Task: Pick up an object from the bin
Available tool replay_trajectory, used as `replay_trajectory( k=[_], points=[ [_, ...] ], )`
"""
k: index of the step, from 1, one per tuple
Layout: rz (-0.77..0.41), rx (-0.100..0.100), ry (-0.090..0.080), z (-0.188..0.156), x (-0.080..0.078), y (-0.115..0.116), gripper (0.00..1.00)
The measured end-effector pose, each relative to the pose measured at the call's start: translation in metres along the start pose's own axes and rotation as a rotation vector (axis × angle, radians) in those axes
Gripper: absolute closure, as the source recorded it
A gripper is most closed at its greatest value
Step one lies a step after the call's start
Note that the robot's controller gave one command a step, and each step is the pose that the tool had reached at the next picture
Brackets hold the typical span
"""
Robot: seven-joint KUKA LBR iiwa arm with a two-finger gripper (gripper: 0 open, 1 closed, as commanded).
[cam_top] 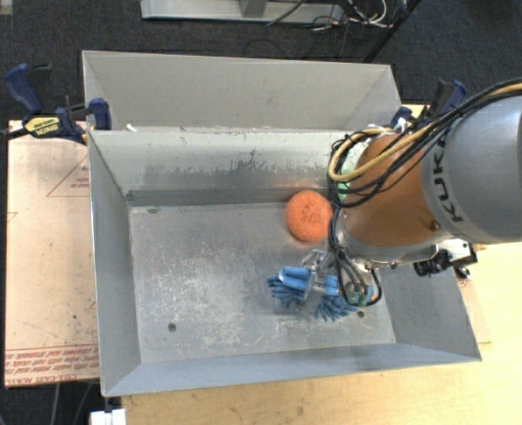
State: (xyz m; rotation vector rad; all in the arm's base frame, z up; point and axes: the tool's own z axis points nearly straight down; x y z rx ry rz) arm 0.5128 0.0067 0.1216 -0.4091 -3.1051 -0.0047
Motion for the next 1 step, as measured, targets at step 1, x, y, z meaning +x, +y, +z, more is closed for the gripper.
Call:
replay_trajectory(
  k=[1],
  points=[
    [-0.001,-0.002,-0.005,-0.0215,-0.0006,0.0004,1.0]
  ],
)
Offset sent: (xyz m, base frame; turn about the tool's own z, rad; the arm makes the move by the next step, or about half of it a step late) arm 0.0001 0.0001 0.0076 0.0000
